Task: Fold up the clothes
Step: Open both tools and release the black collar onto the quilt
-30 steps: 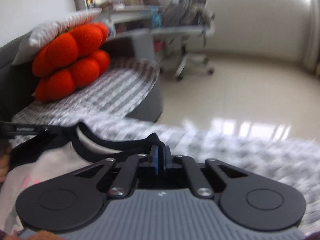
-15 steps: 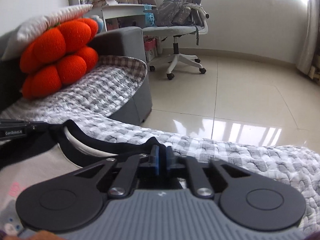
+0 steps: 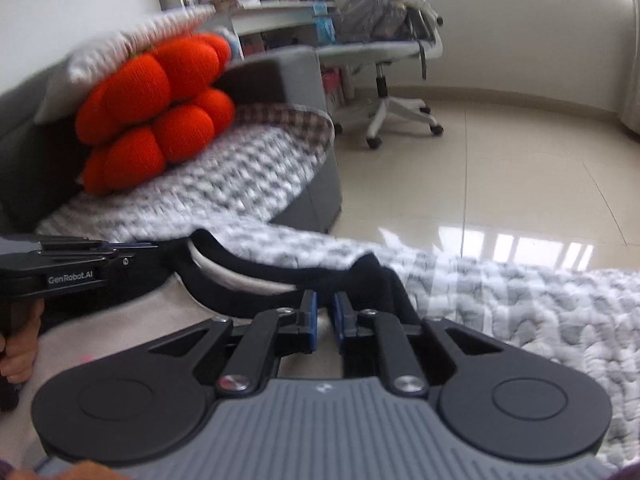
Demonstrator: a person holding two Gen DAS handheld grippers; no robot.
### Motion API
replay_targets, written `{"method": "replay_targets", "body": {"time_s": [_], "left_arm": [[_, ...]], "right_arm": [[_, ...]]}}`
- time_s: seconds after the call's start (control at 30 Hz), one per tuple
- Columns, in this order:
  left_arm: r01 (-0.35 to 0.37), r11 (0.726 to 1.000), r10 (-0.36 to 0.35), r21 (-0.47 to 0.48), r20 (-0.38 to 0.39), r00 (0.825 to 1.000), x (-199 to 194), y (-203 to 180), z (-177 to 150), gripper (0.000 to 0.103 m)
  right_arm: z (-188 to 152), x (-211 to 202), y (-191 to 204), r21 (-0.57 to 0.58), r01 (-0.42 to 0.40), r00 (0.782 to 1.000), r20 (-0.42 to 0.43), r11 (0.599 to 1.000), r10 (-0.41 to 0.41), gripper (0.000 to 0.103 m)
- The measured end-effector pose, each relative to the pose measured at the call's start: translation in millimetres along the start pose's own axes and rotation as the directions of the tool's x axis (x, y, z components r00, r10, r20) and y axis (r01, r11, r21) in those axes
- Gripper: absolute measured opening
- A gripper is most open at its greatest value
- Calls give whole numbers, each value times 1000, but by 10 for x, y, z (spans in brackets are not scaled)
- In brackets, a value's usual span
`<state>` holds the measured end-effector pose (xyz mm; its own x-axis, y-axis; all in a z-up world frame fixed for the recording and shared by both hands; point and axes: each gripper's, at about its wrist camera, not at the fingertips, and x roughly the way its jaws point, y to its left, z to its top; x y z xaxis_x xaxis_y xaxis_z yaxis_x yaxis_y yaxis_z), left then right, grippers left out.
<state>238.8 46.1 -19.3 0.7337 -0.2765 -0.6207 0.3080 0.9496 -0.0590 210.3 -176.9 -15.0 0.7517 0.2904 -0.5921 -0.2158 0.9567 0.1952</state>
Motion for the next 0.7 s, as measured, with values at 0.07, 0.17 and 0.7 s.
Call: {"method": "replay_targets", "body": {"time_s": [0.07,0.17,0.7], "left_arm": [[10,999,-9,-44,19,1000,18,59,-3,6],[7,995,-5,-102,12,1000,-8,114,60,6],[-35,999,35,-11,-4,999,-1127,-434,-78,28]], "right_arm": [[1,36,-44,15,-4,1000,20,1000,4,15],[69,21,-60,27,9,999,30,1000,-10,15],[-94,-1123,65,125,-6,993,121,992,-9,56]]}}
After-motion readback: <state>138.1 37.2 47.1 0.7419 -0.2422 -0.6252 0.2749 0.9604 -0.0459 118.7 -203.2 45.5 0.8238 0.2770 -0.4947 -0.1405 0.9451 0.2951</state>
